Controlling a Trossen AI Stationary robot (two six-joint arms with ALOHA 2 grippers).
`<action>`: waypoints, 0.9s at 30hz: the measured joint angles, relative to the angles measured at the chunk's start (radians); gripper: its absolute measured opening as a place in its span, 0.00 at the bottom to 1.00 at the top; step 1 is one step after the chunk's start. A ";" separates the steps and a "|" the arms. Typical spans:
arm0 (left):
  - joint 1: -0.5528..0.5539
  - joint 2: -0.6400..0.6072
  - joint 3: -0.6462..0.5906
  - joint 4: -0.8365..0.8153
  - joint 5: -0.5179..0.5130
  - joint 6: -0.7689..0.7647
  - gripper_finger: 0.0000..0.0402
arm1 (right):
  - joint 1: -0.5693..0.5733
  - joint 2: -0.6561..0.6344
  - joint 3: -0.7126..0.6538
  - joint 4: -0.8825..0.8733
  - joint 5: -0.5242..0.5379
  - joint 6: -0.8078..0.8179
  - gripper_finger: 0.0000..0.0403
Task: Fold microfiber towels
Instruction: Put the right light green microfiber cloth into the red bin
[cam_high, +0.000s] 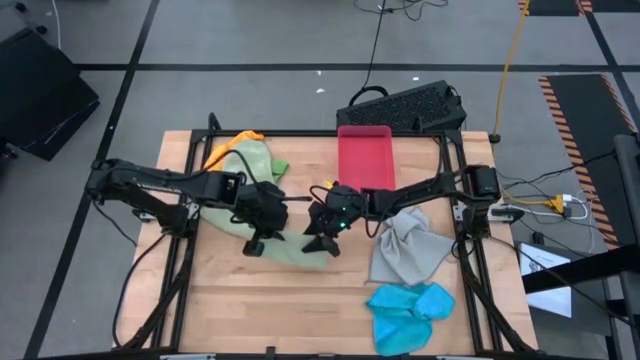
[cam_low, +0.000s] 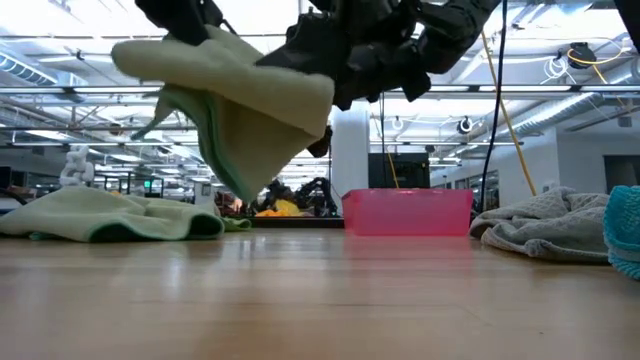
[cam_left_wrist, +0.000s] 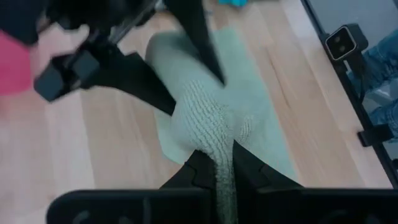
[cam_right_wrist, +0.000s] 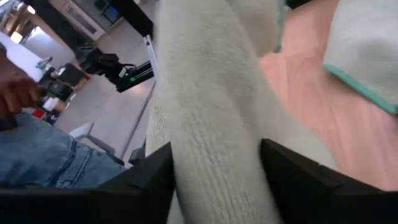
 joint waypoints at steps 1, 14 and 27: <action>0.003 0.000 0.007 -0.001 0.000 0.012 0.05 | 0.000 0.000 0.000 -0.001 0.000 0.004 0.45; 0.028 0.000 0.029 -0.126 -0.016 -0.030 0.05 | 0.004 -0.067 0.000 -0.077 0.082 0.109 0.06; 0.172 -0.012 0.102 -0.105 -0.049 -0.189 0.49 | -0.057 -0.257 0.000 -0.382 0.179 0.101 0.03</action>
